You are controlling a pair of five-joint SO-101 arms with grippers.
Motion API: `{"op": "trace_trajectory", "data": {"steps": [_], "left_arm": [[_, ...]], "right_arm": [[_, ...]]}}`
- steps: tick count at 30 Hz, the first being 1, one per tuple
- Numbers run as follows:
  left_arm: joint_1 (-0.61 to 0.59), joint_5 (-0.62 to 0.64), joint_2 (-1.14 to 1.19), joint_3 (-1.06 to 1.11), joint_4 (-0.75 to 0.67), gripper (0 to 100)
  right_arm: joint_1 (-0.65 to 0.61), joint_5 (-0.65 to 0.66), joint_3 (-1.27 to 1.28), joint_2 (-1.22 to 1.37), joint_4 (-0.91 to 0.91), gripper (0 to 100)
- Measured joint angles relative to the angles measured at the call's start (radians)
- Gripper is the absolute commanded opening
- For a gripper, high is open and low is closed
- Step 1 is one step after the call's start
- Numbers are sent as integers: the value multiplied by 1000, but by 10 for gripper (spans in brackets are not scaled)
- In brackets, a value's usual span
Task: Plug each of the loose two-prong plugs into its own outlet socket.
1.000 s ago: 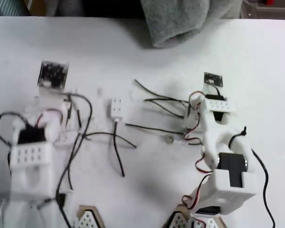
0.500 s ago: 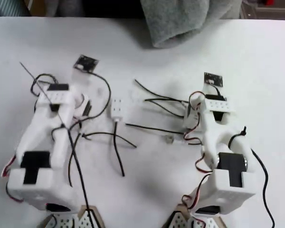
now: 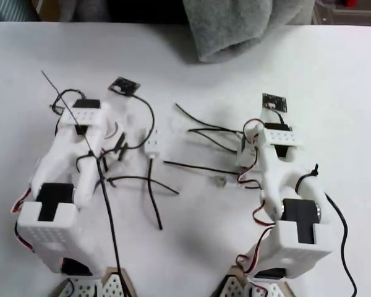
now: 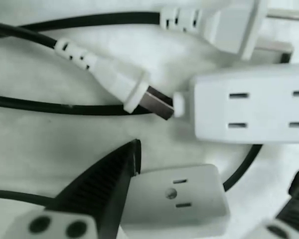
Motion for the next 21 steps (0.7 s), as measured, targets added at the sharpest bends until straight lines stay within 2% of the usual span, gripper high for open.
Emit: {"op": "trace_trajectory", "data": {"steps": [3,8,15,21], "left_arm": [[0,0,0,0,5,173],[0,-18,0,-48,110,173],[0,-169,0,-187,284,173],[0,-411,9,-199,342,176]], "right_arm": [[0,0,0,0,0,451],[0,0,0,0,0,451],[0,0,0,0,0,451],[0,0,0,0,0,451]]}}
